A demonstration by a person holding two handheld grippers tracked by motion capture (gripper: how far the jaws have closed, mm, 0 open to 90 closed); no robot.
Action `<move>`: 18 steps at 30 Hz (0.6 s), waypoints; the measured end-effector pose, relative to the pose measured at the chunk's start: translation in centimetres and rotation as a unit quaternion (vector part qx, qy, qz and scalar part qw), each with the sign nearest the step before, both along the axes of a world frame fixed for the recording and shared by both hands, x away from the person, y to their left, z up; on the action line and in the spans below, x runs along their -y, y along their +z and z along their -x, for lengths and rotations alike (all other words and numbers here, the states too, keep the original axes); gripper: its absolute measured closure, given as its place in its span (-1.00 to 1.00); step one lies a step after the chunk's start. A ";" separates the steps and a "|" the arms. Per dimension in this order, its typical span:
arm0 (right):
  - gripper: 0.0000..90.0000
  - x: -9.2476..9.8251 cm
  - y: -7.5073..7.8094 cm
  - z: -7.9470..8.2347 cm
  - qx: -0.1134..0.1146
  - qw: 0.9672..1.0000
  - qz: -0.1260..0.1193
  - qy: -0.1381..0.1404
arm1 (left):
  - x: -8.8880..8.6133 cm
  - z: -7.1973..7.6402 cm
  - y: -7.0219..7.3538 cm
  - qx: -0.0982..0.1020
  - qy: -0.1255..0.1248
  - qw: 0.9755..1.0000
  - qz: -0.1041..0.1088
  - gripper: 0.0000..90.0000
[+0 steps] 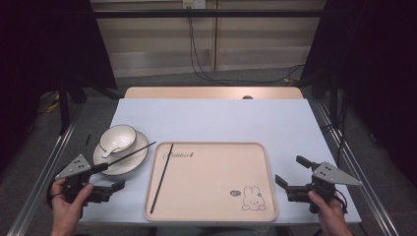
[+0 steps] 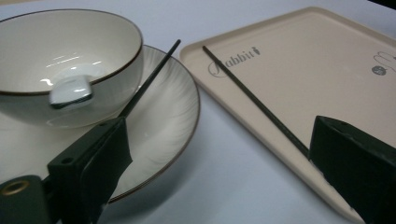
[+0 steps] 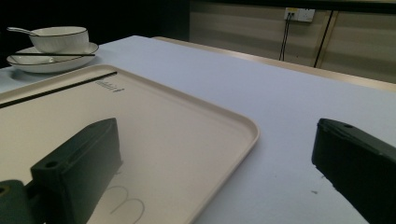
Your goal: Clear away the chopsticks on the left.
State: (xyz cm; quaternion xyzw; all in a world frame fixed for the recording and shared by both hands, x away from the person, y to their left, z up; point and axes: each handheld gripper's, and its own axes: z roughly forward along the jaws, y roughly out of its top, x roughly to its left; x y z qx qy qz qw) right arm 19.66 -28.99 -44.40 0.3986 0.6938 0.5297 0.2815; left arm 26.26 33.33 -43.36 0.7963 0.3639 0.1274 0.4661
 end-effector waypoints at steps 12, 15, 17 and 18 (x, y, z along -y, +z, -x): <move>-0.98 0.0 0.0 0.0 -0.001 1.000 0.000 0.000 | -3.0 -3.2 -0.4 -0.006 -0.018 0.999 -0.038 -0.73; -0.98 0.0 0.0 0.0 -0.002 1.000 0.002 -0.001 | -3.3 -3.9 -0.5 -0.009 -0.022 0.998 -0.055 -0.62; -0.98 0.0 -0.1 -0.1 -0.002 1.000 0.002 -0.002 | -3.2 -4.1 -0.7 -0.017 -0.024 0.997 -0.067 -0.35; -0.98 0.0 -0.1 -0.1 -0.003 1.000 0.001 -0.002 | -3.1 -4.2 -0.8 -0.018 -0.020 0.997 -0.077 -0.33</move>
